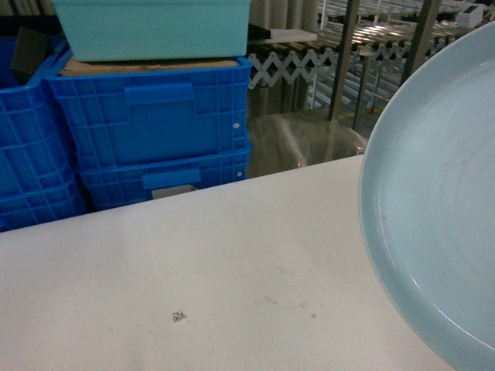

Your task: Place blue tray on left shelf second layer neatly

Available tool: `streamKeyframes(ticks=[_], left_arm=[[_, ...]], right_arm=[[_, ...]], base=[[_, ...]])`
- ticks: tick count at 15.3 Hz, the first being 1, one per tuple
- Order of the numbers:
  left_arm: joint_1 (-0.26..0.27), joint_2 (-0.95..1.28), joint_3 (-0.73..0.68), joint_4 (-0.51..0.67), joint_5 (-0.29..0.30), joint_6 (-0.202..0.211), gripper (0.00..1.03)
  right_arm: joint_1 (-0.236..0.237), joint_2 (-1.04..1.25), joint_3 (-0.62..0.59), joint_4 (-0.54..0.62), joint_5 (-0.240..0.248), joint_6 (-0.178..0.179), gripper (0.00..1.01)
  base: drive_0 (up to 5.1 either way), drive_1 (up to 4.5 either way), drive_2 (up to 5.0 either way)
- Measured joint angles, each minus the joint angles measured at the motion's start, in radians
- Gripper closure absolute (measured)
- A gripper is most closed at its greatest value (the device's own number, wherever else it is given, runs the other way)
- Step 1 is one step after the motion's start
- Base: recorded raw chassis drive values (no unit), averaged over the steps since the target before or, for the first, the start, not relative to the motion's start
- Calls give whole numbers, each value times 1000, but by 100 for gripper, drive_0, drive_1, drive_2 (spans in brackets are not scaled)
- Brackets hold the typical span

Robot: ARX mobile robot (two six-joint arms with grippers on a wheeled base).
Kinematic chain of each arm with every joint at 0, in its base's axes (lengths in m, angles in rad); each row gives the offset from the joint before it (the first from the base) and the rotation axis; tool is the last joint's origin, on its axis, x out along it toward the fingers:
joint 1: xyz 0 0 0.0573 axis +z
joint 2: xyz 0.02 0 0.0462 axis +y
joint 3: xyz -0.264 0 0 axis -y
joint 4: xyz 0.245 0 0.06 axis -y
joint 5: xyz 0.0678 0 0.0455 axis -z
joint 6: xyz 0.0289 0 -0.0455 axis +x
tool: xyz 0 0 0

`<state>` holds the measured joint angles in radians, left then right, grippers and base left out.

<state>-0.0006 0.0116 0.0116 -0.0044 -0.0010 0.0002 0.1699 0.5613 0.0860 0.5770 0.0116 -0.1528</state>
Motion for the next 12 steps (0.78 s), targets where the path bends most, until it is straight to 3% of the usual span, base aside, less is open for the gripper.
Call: streamKeyframes(ticks=[12], left_arm=[[0, 0, 0, 0, 0, 0, 5]], right_arm=[[0, 0, 0, 0, 0, -2, 99]], base=[[-152, -152, -152]])
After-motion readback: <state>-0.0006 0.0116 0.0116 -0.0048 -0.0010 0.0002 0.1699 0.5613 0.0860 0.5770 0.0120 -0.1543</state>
